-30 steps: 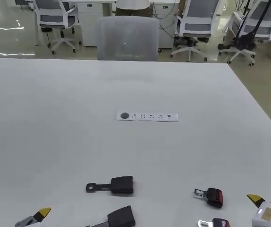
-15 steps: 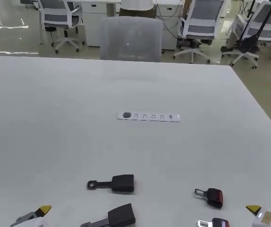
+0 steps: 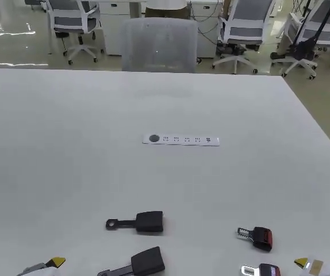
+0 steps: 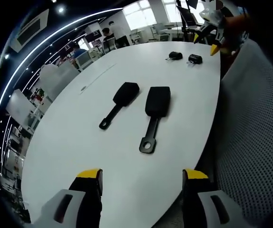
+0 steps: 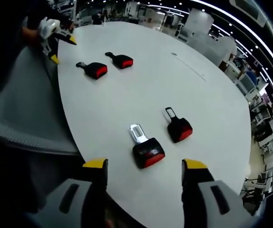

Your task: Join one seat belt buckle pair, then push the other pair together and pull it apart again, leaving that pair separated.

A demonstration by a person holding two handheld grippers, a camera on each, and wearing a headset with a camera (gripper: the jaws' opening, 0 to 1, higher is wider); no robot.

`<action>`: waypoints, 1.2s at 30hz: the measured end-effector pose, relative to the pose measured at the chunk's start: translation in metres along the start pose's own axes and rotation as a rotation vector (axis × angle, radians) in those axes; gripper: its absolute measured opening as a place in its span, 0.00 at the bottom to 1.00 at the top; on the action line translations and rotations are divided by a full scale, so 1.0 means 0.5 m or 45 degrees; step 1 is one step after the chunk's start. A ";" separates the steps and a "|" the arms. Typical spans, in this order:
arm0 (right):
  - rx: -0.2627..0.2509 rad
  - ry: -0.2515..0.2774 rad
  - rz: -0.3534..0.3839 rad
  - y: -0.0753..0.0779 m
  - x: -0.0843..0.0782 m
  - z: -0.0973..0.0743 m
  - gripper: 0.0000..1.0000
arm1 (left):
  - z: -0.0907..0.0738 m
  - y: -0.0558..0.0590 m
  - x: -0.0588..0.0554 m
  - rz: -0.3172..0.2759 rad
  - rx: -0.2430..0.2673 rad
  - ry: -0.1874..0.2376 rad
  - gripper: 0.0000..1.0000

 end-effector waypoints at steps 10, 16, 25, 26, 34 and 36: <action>0.003 -0.028 -0.104 0.012 0.006 0.006 0.64 | 0.009 0.004 0.083 0.096 -0.078 -0.040 0.71; 0.032 -0.024 -0.145 0.024 0.014 0.017 0.59 | 0.055 0.001 0.135 0.065 -0.149 -0.073 0.60; 0.138 -0.044 -0.261 0.024 0.026 0.045 0.45 | 0.083 0.004 0.222 0.173 -0.194 -0.030 0.55; 0.140 -0.045 -0.269 0.024 0.027 0.046 0.44 | 0.084 0.004 0.225 0.174 -0.198 -0.029 0.54; 0.165 -0.096 -0.362 0.032 0.035 0.082 0.42 | 0.112 0.007 0.260 0.323 -0.215 -0.072 0.49; 0.176 -0.123 -0.388 0.031 0.033 0.090 0.42 | 0.121 0.009 0.263 0.315 -0.246 -0.094 0.49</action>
Point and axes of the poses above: the centre of the closed fingertips' face, and the gripper's own axes: z roughly forward along the fingers, y roughly to its right, x roughly out of its top, the point moved 6 cm from there along -z, roughly backward along the fingers, and after that the axes turned 15 degrees about -y, right-handed, at the moved point
